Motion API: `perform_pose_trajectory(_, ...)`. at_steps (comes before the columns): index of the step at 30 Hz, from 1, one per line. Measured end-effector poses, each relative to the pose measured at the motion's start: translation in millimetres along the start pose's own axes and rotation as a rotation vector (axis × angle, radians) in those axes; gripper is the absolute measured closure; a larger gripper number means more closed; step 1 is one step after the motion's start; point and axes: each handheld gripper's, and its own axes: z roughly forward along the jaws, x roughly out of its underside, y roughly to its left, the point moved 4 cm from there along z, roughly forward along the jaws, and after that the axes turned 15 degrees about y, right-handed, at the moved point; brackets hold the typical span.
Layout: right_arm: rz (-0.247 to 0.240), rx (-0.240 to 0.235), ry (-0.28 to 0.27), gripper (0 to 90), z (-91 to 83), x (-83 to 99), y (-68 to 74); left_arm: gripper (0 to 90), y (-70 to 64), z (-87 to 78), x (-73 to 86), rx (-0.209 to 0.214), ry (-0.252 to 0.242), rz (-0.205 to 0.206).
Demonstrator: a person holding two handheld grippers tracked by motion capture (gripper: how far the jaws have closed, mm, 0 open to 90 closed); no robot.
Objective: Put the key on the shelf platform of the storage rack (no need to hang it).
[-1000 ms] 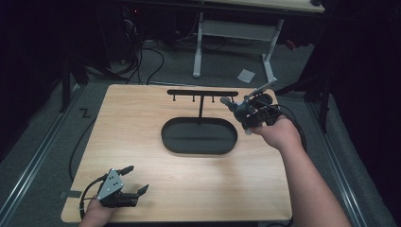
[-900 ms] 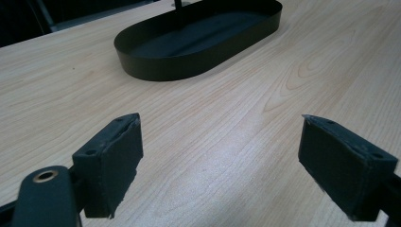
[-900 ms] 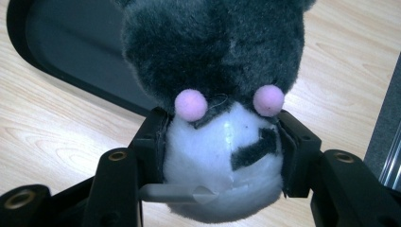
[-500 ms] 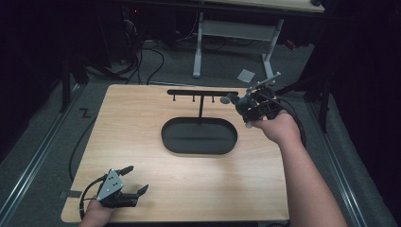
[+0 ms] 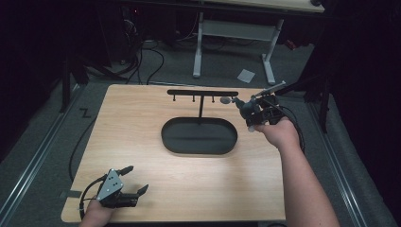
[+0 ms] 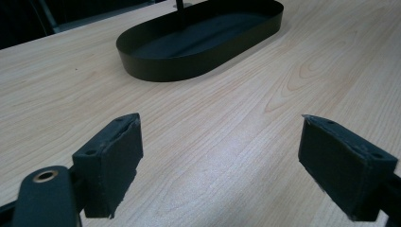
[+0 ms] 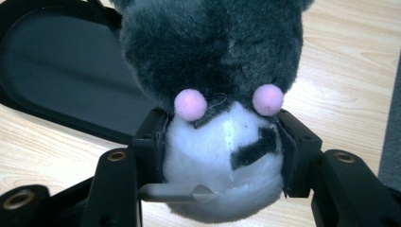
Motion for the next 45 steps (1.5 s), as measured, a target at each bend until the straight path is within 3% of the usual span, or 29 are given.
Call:
perform_pose_trajectory(10,0.032,-0.012,-0.029,40.7,25.2,-4.8,-2.1,15.1,-0.7,-1.5,0.7,-0.015,-0.014,-0.003)
perform_pose_trajectory(18,0.047,-0.002,-0.048,36.0,27.1,-9.0,-3.1,15.1,-0.4,-2.8,1.4,-0.022,-0.025,-0.009)
perform_pose_trajectory(35,-0.018,0.01,-0.029,36.3,27.1,-3.6,10.2,15.1,-0.8,-2.1,1.2,-0.012,-0.025,-0.006)
perform_pose_trajectory(45,-0.059,0.02,-0.063,35.0,29.3,7.6,18.4,15.1,-0.4,-1.4,0.9,-0.005,-0.014,-0.003)
